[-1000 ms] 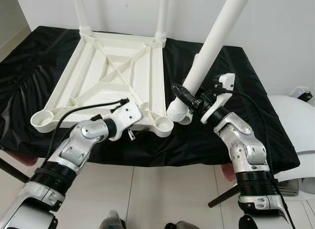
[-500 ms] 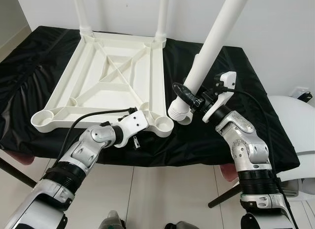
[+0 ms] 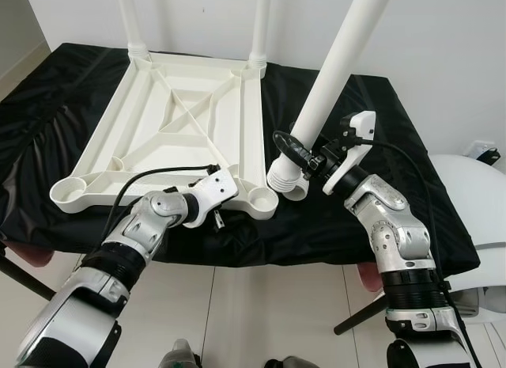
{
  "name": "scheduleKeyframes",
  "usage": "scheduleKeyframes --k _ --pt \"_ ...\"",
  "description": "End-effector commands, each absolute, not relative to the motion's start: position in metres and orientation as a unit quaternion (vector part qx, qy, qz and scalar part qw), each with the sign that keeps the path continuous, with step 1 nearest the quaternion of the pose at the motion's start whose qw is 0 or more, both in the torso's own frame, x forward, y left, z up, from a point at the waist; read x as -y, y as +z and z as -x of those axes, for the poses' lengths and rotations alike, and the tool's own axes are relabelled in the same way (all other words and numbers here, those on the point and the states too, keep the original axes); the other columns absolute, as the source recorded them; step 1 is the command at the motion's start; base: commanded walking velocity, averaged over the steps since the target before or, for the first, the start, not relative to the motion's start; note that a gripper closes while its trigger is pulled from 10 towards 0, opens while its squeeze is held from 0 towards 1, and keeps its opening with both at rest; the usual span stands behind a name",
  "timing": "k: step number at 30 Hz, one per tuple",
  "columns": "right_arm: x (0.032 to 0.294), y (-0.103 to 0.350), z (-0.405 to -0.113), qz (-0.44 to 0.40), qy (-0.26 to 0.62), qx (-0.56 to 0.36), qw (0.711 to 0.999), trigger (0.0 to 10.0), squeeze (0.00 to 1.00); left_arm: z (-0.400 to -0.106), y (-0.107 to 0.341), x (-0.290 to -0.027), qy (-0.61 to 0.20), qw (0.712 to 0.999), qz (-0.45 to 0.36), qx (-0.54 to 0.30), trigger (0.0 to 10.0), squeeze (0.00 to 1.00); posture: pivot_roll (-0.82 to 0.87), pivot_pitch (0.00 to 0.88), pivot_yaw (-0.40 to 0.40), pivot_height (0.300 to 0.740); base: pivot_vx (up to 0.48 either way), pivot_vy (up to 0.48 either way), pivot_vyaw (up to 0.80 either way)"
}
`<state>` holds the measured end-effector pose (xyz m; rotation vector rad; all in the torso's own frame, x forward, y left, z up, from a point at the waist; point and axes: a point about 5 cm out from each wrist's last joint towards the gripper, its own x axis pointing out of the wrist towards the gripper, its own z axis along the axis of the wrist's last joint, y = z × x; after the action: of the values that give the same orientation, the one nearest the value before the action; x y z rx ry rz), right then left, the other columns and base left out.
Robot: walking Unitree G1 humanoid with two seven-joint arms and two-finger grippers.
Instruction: Building children table
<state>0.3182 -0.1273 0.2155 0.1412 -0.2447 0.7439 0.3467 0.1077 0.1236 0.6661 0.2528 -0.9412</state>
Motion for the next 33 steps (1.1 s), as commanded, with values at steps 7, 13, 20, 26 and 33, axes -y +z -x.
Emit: scheduleKeyframes --k 7,13,20,26,33 --pt "0.128 0.22 -0.318 -0.067 0.363 0.127 0.921 10.0 0.0 -0.348 0.106 -0.126 -0.429 0.819 -0.33 -0.189 10.0 0.0 0.05 0.04 -0.044 0.74 0.0 0.0 0.0" --pt "0.128 0.221 -0.318 -0.066 0.361 0.128 0.921 10.0 0.0 -0.346 0.103 -0.123 -0.445 0.817 -0.314 -0.191 8.3 0.0 0.05 0.04 -0.043 0.74 0.0 0.0 0.0" --pt "0.129 0.221 -0.318 -0.066 0.359 0.129 0.922 10.0 0.0 -0.336 0.095 -0.114 -0.476 0.814 -0.272 -0.195 0.0 0.0 0.04 0.041 -0.041 0.74 0.0 0.0 0.0" --pt "0.13 0.222 -0.319 -0.066 0.357 0.13 0.923 10.0 0.0 -0.334 0.093 -0.107 -0.478 0.824 -0.239 -0.188 8.2 0.0 0.04 0.04 -0.042 0.74 0.0 0.0 0.0" --pt "0.13 0.222 -0.319 -0.064 0.359 0.13 0.922 10.0 0.0 -0.34 0.097 -0.104 -0.445 0.851 -0.216 -0.175 10.0 0.0 0.04 0.036 -0.046 0.74 0.0 0.0 0.0"
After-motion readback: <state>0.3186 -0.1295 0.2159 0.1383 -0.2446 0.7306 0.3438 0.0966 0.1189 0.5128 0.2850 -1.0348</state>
